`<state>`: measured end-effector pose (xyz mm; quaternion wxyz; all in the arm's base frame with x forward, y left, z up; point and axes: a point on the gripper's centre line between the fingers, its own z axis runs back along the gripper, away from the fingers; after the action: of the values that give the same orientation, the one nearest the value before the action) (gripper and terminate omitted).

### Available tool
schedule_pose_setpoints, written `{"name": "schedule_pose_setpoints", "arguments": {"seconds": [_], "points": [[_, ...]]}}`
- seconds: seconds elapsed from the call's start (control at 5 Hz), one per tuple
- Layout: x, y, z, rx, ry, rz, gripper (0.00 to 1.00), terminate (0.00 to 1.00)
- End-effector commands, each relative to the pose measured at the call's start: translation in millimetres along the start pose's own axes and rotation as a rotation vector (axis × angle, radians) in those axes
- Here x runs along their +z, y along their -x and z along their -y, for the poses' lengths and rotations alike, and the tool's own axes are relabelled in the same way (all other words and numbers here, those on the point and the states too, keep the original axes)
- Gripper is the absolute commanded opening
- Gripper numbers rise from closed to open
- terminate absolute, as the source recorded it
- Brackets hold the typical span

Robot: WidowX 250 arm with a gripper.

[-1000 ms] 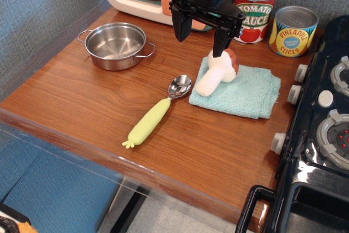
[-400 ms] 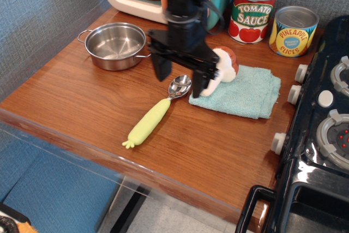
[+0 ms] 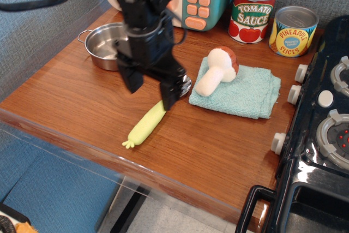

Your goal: MOVE THE SPATULA SLIGHTLY TOWARDS THE LEFT SIDE.

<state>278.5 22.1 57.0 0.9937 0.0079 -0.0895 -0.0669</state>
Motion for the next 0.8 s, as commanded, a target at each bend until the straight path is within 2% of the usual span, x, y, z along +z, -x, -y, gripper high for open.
{"name": "schedule_pose_setpoints", "arguments": {"seconds": [0.0,0.2,0.6], "points": [[-12,4,-3,0.004,-0.036,-0.019,1.00,0.00],[-18,5,4,0.012,-0.036,-0.020,1.00,0.00],[-37,9,10,0.052,-0.046,-0.066,1.00,0.00]]}}
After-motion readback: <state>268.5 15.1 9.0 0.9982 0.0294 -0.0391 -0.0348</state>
